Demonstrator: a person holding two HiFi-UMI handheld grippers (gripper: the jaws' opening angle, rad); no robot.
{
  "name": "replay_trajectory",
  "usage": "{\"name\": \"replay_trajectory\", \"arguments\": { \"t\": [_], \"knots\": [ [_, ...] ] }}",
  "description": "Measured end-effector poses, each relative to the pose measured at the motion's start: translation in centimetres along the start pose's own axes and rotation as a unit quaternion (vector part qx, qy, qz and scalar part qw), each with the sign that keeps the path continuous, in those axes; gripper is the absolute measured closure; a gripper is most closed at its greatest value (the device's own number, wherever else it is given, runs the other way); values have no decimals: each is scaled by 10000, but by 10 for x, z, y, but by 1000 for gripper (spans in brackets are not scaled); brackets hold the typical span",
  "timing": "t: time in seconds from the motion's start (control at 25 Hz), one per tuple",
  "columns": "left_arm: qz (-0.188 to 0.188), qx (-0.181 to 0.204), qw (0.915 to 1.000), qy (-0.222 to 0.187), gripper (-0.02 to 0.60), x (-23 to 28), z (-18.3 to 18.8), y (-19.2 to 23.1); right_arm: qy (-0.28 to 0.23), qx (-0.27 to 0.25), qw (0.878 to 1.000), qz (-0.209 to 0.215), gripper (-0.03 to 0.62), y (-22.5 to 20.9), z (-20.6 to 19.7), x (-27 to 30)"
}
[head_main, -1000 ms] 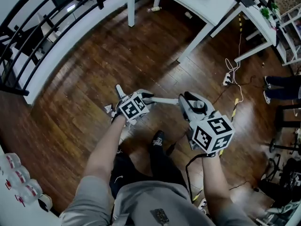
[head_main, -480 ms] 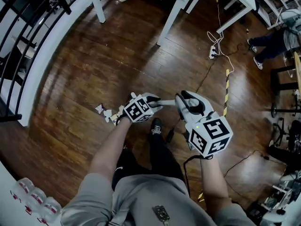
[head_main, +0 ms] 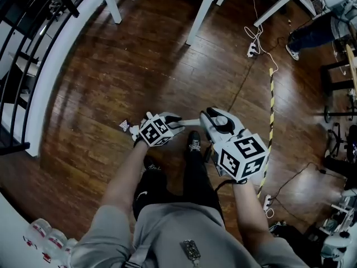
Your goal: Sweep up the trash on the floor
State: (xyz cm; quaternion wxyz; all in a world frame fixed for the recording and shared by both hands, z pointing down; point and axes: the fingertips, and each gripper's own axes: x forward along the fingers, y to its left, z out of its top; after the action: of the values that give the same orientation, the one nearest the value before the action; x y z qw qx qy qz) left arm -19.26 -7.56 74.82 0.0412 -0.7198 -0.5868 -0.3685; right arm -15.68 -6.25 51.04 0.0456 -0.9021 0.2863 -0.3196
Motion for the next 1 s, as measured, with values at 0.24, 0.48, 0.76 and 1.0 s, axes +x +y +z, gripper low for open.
{"name": "replay_trajectory", "arguments": {
  "t": [0.24,0.48,0.76,1.0],
  "knots": [
    [246,15,9996,134,445,-43,-30,18,18,-141,9997,223,514,46,-1,26],
    [683,35,9977,-1,442,-79,-36,39,-1,-305,9987,417,516,70,6,37],
    [1144,69,9932,-207,443,-93,27,50,-423,-648,9937,810,514,55,65,20],
    [1542,67,9877,-232,453,-74,116,62,-909,-875,9827,1358,514,-7,138,-5]
  ]
}}
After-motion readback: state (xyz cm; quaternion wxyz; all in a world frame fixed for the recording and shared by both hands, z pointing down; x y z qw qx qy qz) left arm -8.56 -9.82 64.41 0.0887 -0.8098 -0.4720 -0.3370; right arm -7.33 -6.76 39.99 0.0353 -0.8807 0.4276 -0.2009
